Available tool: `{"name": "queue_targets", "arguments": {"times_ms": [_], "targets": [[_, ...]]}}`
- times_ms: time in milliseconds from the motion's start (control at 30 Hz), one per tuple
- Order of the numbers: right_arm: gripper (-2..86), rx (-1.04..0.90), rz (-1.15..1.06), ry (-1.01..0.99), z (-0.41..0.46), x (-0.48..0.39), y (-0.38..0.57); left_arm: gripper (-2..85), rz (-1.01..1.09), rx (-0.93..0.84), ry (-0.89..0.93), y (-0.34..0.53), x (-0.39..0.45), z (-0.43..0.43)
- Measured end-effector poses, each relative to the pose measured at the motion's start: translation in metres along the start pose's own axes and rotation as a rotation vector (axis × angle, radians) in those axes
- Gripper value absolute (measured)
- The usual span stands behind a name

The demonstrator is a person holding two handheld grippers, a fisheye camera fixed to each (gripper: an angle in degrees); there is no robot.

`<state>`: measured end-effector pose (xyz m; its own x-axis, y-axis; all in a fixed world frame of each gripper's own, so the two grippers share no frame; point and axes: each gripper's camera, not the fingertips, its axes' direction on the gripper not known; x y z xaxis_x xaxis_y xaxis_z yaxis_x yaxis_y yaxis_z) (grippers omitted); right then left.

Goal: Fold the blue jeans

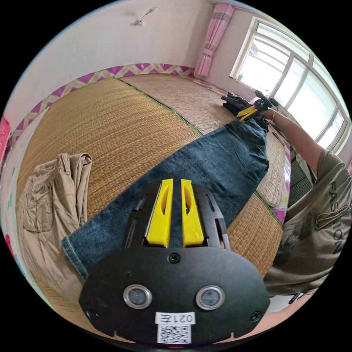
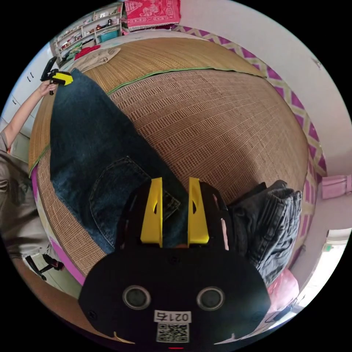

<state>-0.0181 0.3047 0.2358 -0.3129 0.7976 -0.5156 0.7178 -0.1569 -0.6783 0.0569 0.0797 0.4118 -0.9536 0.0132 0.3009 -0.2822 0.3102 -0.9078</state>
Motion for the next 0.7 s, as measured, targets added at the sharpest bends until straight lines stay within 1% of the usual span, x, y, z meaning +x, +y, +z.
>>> {"name": "queue_targets", "arguments": {"times_ms": [67,100,167,333,467,600,700], "targets": [[6.2,-0.04,-0.033,-0.085,0.01,0.009,-0.003,5.7,0.02,0.012,0.007,-0.007,0.0,-0.001],[5.3,-0.039,-0.043,-0.095,0.01,0.011,-0.002,5.9,0.024,0.016,0.007,-0.008,0.0,-0.001],[0.5,0.014,-0.058,-0.089,-0.003,0.015,0.009,6.7,0.031,0.024,0.008,-0.01,-0.002,-0.004],[-0.9,0.197,-0.086,-0.062,-0.05,0.009,0.051,7.9,0.064,0.024,-0.031,-0.011,-0.002,-0.006],[-1.0,0.304,-0.11,-0.034,-0.086,-0.005,0.084,9.7,0.116,-0.023,-0.097,-0.015,-0.003,-0.001],[-1.0,0.34,-0.123,-0.022,-0.107,-0.012,0.109,10.3,0.147,-0.069,-0.082,-0.018,-0.011,0.004],[-1.0,0.351,-0.126,-0.012,-0.117,-0.015,0.125,6.9,0.143,-0.139,-0.086,-0.02,-0.02,0.01]]}}
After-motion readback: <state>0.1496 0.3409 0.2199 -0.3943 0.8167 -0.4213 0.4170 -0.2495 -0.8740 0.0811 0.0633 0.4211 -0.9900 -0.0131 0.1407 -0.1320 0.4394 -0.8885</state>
